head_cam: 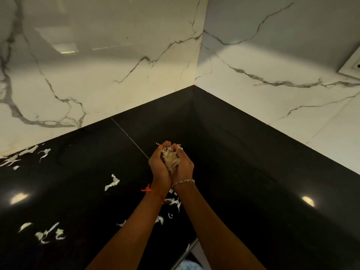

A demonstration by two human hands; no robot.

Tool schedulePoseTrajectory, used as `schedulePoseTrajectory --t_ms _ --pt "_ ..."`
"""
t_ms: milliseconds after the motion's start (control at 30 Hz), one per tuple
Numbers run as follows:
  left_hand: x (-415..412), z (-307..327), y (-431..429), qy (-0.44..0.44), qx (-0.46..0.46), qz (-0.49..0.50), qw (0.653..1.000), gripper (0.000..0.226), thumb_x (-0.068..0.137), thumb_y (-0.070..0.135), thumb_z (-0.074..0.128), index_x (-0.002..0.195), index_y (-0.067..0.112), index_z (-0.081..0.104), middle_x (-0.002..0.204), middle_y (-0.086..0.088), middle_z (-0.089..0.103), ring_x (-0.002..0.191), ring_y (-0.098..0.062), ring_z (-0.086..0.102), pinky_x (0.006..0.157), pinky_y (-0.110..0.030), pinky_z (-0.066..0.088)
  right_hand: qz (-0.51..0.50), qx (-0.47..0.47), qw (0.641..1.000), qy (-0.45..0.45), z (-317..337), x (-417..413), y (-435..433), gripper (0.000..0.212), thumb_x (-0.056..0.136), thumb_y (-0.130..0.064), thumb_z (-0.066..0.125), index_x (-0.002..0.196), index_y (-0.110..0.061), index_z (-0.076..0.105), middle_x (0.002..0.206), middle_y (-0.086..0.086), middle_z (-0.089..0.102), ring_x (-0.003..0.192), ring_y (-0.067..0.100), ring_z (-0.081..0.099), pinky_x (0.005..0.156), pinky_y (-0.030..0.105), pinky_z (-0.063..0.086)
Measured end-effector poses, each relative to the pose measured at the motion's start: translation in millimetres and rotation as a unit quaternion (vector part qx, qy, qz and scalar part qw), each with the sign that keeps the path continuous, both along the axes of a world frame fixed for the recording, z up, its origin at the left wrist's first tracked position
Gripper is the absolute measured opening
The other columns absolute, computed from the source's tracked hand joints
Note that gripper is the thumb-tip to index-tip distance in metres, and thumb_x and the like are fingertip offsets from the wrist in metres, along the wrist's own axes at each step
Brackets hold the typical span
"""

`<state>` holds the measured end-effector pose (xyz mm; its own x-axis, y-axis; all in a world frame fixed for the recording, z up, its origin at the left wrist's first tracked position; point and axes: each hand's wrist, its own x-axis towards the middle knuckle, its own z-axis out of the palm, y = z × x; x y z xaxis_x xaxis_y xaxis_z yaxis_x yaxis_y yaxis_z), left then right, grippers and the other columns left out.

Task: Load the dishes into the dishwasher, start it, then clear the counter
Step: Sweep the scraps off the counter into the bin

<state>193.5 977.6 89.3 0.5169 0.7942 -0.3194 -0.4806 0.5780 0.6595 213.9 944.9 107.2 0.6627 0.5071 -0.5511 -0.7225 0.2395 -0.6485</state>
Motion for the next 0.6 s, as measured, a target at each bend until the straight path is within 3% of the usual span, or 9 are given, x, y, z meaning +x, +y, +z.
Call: schedulePoseTrajectory --t_ms 133,333,467,600 --pt "-17.7 7.2 -40.4 0.002 0.041 -0.002 0.999 0.027 0.095 0.023 0.04 0.094 0.013 0.065 0.086 -0.003 0.07 0.084 -0.016 0.065 0.075 -0.028 0.052 0.003 0.017 1.0 -0.023 5.9 -16.7 -40.9 0.018 0.087 -0.02 0.06 0.096 -0.007 0.068 0.096 0.012 0.069 0.083 0.019 0.067 0.066 0.029 0.054" --pt "-59.2 -4.6 -124.0 0.0 0.056 -0.002 0.998 0.034 0.094 0.025 0.042 0.116 0.005 0.059 0.094 -0.007 0.065 0.088 -0.017 0.062 0.078 -0.029 0.051 0.023 0.045 0.998 -0.027 6.2 -57.9 -128.5 0.012 0.089 -0.017 0.056 0.089 -0.013 0.068 0.087 0.006 0.069 0.079 0.015 0.066 0.064 0.026 0.053" --pt "-81.8 -14.3 -170.7 0.012 0.06 0.006 0.998 0.029 0.093 0.024 0.042 0.107 0.01 0.062 0.1 -0.008 0.063 0.096 -0.021 0.059 0.084 -0.032 0.049 0.024 0.044 0.997 -0.061 -11.6 -80.6 -176.0 0.013 0.09 -0.019 0.054 0.092 -0.016 0.067 0.087 0.001 0.069 0.077 0.011 0.067 0.062 0.022 0.053" --pt "-101.7 -33.7 -211.4 0.045 0.037 -0.007 0.998 0.03 0.094 0.023 0.039 0.109 0.012 0.062 0.1 -0.006 0.065 0.094 -0.019 0.062 0.08 -0.029 0.053 0.01 0.038 0.999 -0.035 -40.0 -95.2 -211.6 0.015 0.092 -0.017 0.051 0.091 -0.017 0.066 0.089 0.0 0.069 0.078 0.01 0.067 0.063 0.023 0.053"
